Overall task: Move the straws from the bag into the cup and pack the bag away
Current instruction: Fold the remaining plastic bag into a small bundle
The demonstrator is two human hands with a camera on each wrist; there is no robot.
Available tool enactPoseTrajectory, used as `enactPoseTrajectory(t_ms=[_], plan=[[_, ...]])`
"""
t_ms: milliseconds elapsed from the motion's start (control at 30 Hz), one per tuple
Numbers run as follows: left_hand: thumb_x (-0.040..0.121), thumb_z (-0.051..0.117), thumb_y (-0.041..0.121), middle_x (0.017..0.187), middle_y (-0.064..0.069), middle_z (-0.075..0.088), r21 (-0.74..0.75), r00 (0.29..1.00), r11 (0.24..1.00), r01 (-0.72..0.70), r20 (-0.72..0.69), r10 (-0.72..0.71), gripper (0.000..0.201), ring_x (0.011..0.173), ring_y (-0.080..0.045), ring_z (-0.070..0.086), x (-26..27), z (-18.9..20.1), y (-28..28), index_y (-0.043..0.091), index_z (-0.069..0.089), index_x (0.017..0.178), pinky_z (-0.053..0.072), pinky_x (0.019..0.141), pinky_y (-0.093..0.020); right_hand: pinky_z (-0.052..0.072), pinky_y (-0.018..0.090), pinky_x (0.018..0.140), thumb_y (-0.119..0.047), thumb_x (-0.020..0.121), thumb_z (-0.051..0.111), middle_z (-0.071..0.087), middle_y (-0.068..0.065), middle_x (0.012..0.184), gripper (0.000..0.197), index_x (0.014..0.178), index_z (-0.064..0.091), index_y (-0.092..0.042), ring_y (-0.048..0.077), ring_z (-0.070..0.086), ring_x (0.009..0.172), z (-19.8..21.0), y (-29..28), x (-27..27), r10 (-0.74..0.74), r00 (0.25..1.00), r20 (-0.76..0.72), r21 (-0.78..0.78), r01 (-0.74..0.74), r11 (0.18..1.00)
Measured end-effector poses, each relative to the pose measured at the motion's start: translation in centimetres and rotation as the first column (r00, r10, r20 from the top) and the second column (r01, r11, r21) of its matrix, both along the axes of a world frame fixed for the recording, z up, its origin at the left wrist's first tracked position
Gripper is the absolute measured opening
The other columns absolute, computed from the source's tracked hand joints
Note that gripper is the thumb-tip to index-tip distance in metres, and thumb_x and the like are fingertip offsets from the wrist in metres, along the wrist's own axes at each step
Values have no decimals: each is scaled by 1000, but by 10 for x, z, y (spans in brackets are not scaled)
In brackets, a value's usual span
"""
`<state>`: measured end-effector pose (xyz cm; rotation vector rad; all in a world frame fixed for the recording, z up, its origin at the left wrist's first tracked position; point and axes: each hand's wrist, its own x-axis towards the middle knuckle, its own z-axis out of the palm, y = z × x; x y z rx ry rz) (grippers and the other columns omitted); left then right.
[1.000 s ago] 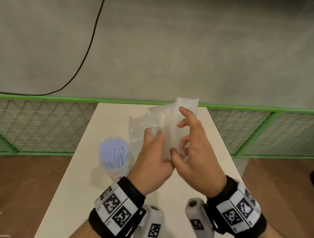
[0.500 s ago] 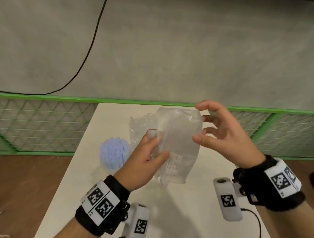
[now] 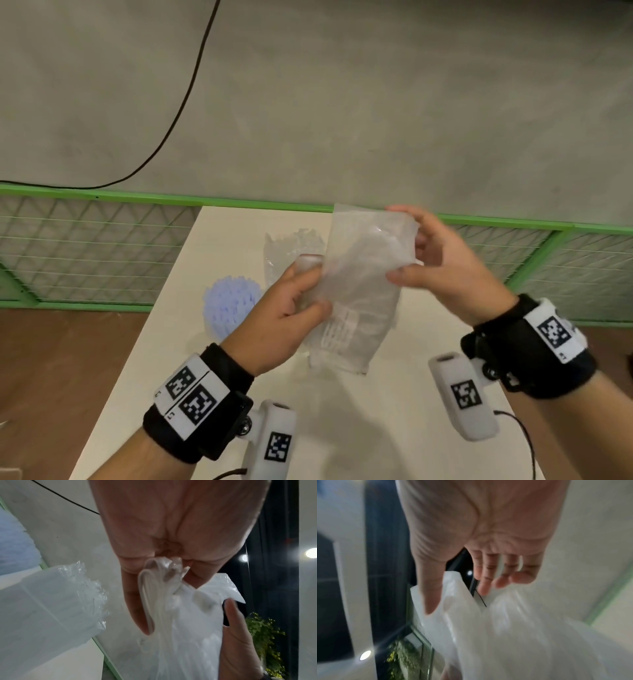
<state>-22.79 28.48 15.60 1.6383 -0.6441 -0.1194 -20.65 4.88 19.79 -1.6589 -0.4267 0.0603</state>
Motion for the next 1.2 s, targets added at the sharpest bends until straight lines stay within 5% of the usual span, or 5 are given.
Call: enactPoseTrajectory(t_ms=[400,533,833,1100,1200], plan=[[79,62,67,84,-6,59,116,925,993,2,-378,42,74,76,-23,55,3,-17,-5,-6,63,88,44,72,-43,56,33,81,2,87,65,73,-5,105,21,105,68,-8,16,69,98,-22,23,-4,65,960,271,-155,-23,988],[98,49,34,70,0,60,37,909,996,-84,-408,92,43,68,-15,57,-2,-11,-13,4,66,72,44,69,-29,53,19,73,-4,82,62,68,-29,94,26,94,72,-25,-8,64,85,-36,26,-9,37,869,493,-326,144,934],[83,58,55,103,-15,73,-260,778,965,14,-604,-174,55,98,-26,70,-8,2,-9,7,73,105,55,82,-31,55,39,80,-11,94,62,57,5,138,32,125,66,-17,25,67,105,-34,24,-24,351,583,733,-597,304,742],[77,79,14,106,-6,73,-3,930,997,-81,-359,75,28,99,-20,71,-8,-5,-4,19,70,104,58,86,-32,39,26,107,-10,82,61,51,-11,142,64,142,46,-28,7,47,132,-11,2,-23,289,950,-118,-327,-312,892],[76,82,18,99,8,68,137,955,958,-250,-127,267,30,89,1,66,-12,-2,-14,42,66,87,51,74,-16,42,21,98,-49,84,54,61,-8,120,45,122,60,-25,6,55,114,-22,19,-27,39,999,6,-383,-34,923]])
